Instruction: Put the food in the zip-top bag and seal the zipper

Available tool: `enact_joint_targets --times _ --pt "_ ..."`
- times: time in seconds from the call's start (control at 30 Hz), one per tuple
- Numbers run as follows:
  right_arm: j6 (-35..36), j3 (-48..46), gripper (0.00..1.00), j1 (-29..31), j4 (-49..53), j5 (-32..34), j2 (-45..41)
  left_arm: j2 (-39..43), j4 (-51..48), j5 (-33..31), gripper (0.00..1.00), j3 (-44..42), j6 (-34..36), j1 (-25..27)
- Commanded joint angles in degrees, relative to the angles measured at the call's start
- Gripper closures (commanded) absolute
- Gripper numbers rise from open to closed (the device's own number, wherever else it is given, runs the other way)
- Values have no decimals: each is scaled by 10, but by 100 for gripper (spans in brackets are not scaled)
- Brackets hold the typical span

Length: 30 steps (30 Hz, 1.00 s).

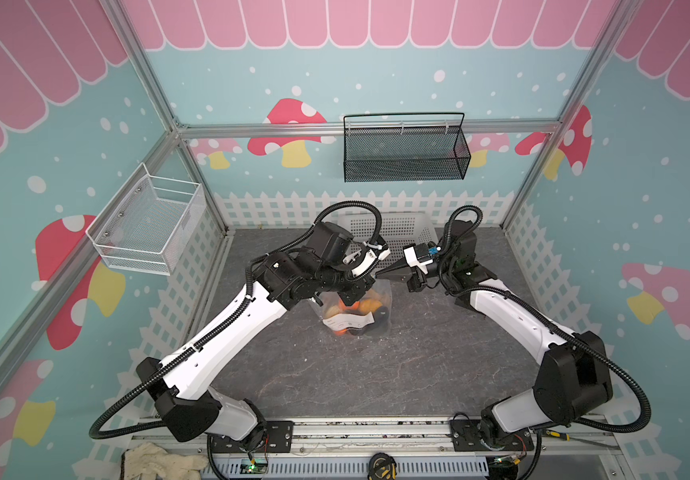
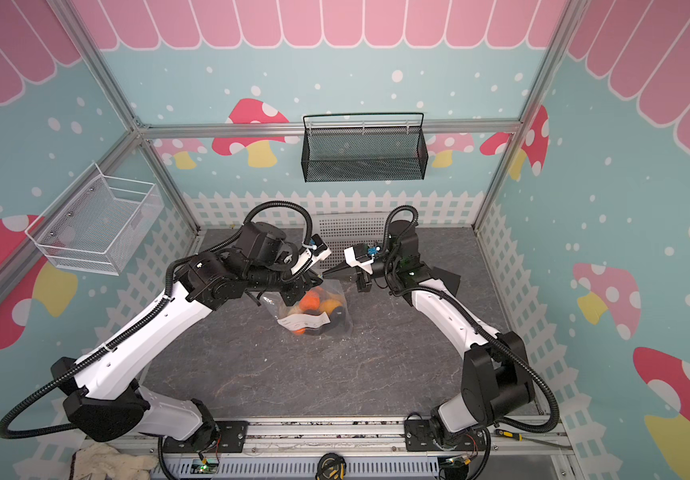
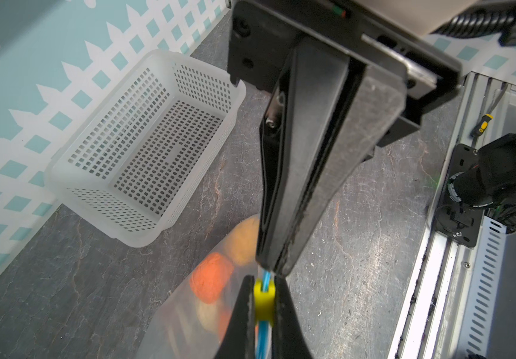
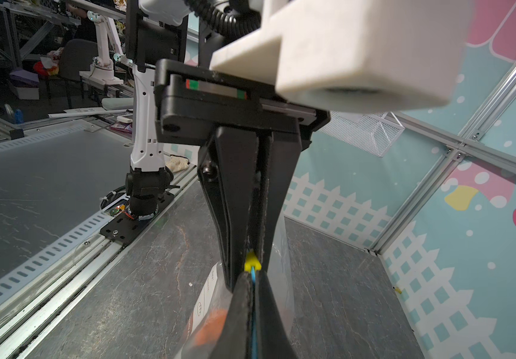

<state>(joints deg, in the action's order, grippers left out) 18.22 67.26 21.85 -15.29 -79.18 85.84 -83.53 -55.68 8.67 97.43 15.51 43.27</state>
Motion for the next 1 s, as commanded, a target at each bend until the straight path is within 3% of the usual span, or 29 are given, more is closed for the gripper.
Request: enact_joint_targets --times 0.0,0.97 --pt "21 12 100 -15 21 8 -11 11 -8 -15 100 11 22 2" --pt "44 16 100 -55 59 48 -32 54 -36 -73 100 -27 15 2"
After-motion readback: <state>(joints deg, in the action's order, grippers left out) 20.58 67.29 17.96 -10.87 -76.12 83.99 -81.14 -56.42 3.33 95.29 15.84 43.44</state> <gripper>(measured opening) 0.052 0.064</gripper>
